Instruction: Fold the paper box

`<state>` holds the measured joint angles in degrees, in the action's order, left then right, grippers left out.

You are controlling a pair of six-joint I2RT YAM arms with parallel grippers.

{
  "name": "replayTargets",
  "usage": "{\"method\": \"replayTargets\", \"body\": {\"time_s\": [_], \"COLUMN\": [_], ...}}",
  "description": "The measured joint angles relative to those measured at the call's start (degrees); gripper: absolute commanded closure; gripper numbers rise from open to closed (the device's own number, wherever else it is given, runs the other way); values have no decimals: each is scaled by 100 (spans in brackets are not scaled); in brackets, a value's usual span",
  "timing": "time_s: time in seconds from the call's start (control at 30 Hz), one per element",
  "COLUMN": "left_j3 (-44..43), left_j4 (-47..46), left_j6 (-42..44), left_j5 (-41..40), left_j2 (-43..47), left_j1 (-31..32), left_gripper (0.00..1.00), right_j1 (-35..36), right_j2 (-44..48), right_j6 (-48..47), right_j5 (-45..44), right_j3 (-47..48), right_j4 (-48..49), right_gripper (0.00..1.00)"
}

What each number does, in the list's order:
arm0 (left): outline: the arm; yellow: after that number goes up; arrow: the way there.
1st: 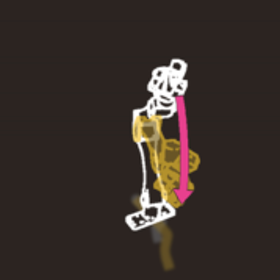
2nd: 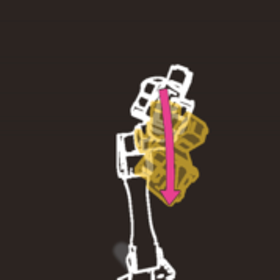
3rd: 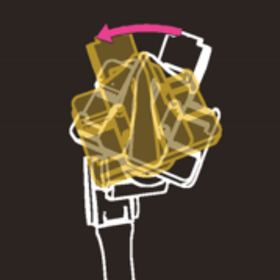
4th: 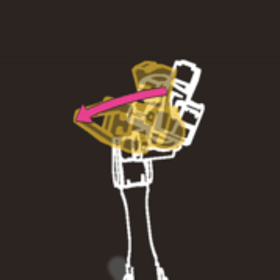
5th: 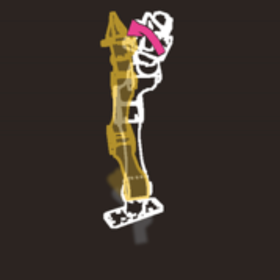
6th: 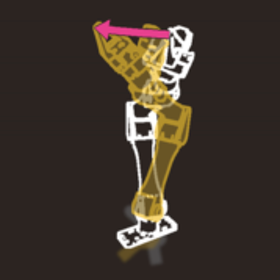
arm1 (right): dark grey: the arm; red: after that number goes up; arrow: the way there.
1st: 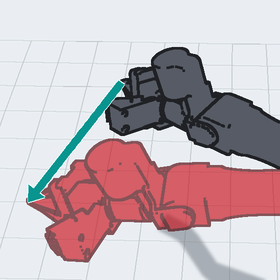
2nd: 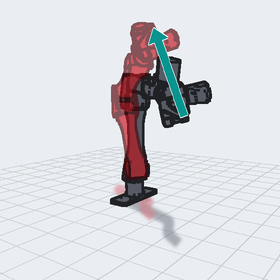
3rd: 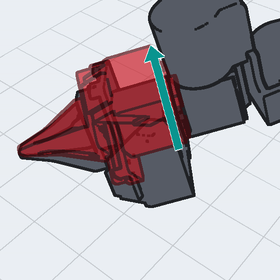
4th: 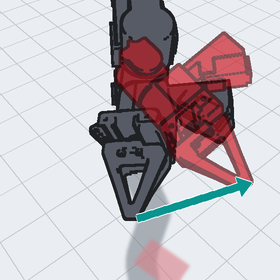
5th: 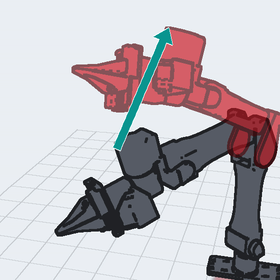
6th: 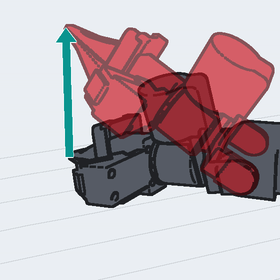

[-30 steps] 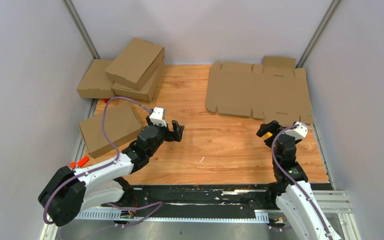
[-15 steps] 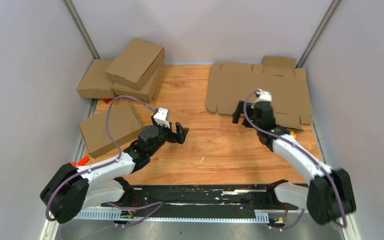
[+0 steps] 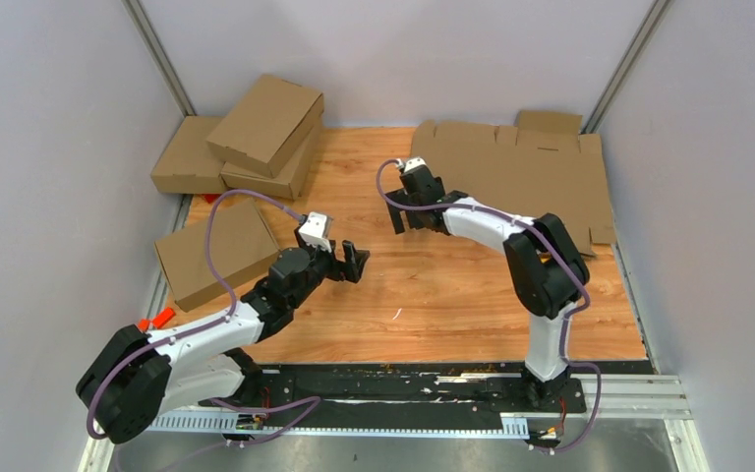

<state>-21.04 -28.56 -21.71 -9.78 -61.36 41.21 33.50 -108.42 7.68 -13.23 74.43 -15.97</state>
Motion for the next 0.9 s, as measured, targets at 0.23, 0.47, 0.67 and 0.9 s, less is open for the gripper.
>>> {"method": "replayTargets", "body": {"time_s": [0.23, 0.47, 0.67, 0.9], "left_j3": [13, 37, 37, 37], "left_j4": [-2, 0, 0, 0], "left_j6": [-2, -2, 0, 0], "left_j5": [-127, -184, -227, -234], "left_j2": [90, 90, 90, 90], "left_j1": [0, 0, 0, 0], "left_gripper": [0, 0, 0, 0], "right_j1": [39, 39, 37, 17], "right_j2": [-931, -1078, -1078, -1078], "right_j6": [-321, -380, -396, -323], "right_j5": [-341, -734, -933, -1322], "right_j3": [925, 1058, 1078, 1115], "right_j4": [-415, -507, -522, -551], "right_gripper": [11, 18, 22, 33]}}
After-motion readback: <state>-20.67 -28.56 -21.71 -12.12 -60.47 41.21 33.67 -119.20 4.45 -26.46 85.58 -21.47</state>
